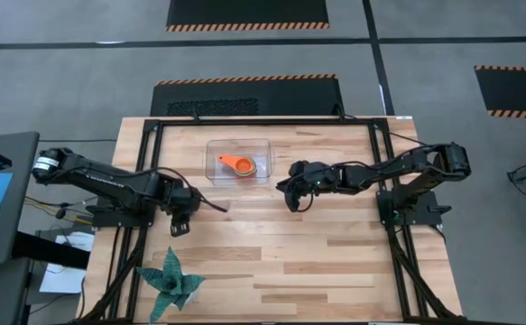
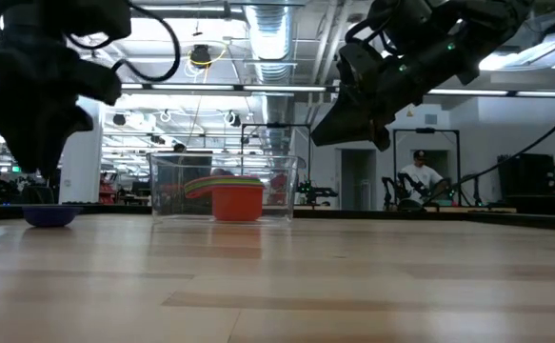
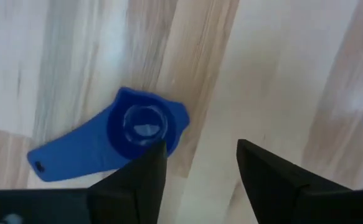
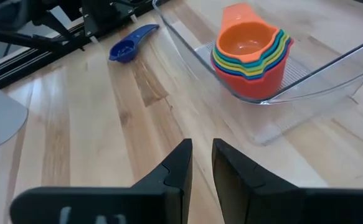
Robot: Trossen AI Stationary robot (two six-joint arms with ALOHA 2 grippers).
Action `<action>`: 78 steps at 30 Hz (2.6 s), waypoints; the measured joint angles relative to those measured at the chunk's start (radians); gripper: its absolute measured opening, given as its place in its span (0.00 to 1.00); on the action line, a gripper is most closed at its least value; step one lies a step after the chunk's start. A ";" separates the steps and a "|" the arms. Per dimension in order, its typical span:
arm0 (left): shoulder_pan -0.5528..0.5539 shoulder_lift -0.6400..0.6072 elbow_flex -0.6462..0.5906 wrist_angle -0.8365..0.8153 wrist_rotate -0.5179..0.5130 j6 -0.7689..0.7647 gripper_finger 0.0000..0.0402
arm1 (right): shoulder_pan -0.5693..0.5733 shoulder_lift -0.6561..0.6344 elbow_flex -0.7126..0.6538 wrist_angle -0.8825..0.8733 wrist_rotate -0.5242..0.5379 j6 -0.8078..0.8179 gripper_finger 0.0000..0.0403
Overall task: Nest measuring cups in basket
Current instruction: Stack the dark blue measuring cup on top of the orange measuring cup into the transparent bin
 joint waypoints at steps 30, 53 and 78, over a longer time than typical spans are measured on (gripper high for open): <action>-0.013 0.121 -0.146 0.175 -0.099 0.016 0.46 | 0.018 0.000 0.000 -0.018 -0.002 0.027 0.22; -0.001 0.306 0.263 0.189 -0.033 -0.006 0.01 | 0.018 0.000 0.000 -0.020 -0.004 0.027 0.22; 0.364 0.497 0.616 0.166 -0.169 0.574 0.00 | 0.018 0.000 0.000 -0.021 -0.065 0.035 0.22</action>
